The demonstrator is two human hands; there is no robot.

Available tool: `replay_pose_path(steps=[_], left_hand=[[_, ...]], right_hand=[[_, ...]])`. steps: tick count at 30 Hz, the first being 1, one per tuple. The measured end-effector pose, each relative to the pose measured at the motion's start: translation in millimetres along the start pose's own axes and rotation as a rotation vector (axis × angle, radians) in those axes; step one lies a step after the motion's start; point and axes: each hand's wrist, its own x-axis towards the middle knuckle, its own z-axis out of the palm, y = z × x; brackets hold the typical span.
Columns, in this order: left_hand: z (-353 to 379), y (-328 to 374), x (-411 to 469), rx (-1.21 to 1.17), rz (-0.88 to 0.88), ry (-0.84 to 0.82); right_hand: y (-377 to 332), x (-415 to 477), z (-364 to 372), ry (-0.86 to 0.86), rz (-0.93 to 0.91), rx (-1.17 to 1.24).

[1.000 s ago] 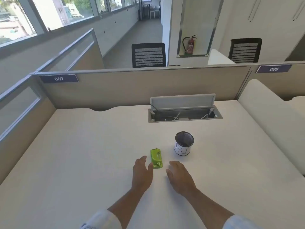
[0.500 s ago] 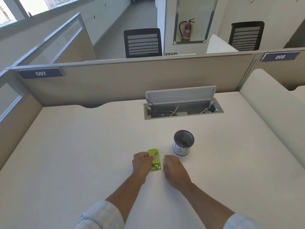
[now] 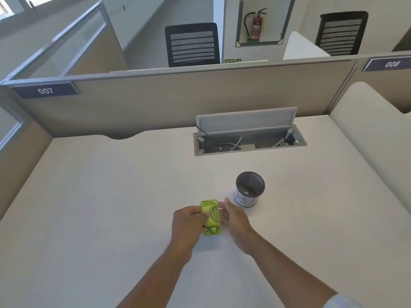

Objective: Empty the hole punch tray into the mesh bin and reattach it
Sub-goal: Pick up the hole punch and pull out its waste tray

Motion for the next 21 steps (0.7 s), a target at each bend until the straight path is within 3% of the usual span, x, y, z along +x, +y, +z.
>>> replay_pose_path(steps=[4, 8, 21], left_hand=[[3, 6, -31, 0.003, 0.052, -0.013], [2, 10, -55, 0.012, 0.064, -0.007], [1, 13, -90, 0.042, 0.089, -0.049]], right_hand=[[2, -17, 5, -0.150, 0.134, 0.242], [5, -34, 9, -0.217, 0.161, 0.337], [13, -60, 6, -0.205, 0.157, 0.443]])
